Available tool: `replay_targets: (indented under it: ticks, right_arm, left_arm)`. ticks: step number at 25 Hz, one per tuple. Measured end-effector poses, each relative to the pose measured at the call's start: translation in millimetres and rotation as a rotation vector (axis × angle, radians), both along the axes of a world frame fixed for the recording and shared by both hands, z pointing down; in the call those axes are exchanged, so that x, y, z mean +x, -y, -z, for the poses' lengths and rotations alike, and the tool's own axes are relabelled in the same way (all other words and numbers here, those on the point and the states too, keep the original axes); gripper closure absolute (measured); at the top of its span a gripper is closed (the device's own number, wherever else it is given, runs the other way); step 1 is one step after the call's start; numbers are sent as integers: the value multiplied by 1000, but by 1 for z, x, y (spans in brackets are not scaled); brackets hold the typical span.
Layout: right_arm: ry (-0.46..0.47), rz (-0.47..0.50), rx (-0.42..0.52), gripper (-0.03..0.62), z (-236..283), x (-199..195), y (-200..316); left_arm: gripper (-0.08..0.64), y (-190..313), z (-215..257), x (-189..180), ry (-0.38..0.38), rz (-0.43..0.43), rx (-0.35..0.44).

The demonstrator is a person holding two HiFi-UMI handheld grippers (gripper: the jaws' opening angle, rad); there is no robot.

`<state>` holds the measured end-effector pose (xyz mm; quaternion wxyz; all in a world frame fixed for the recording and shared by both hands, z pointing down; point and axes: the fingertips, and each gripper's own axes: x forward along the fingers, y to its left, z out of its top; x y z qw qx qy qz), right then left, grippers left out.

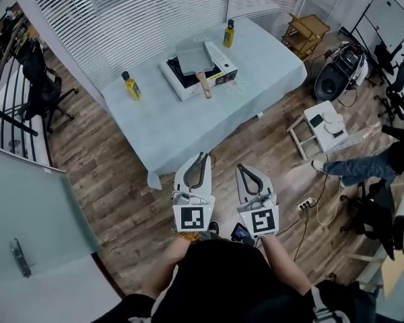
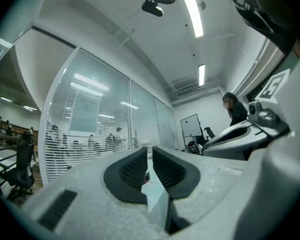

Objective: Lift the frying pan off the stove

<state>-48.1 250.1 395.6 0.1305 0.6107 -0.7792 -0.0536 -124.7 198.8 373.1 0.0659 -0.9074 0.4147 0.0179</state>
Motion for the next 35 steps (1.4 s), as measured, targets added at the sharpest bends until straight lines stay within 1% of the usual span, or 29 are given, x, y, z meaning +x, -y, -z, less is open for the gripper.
replay_targets:
  ticks: [4,6,9,12,14,16,20,24,26,28,31,35]
  right_arm:
    - [-15,-11,0,591,1,12,49]
    - [-33,-16,-6,591,0,18,73]
    - [-50,-23,-33,591,-8,23,105]
    - [-61,-28,-20,590,-10,27,135]
    - [-60,-34,-26,591,-12,32,149]
    - [-57,-33,-38,591,-16,37,165]
    - [-59,-14,-37,591,-22,53,206]
    - [-39,53,-83,591,-41,69,250]
    - [-39,98,-81,590,-42,81,272]
    - [-49,147,-71,590,-41,93,292]
    - [-53,223,-83,591,-42,103,316]
    - [-64,294,-88,590,-49,121,347]
  left_arm:
    - [522,46,-3,9,34,-22,9]
    - [522,68,-3,10,20,-18,9]
    - [520,102,-9,5,-2,0,-30]
    - [520,132,-9,3,4,4,-14]
    - [520,145,-13,3,0,15,-26]
    - [520,159,-18,3,-5,35,-58]
    - [518,190,-26,13,20,75,-65]
    - [499,217,-45,28,46,139,-116]
    - [495,233,-53,42,57,177,-131]
    - [484,249,-57,55,46,220,-136]
    - [458,268,-68,73,39,283,-161]
    - [407,292,-84,95,33,355,-197]
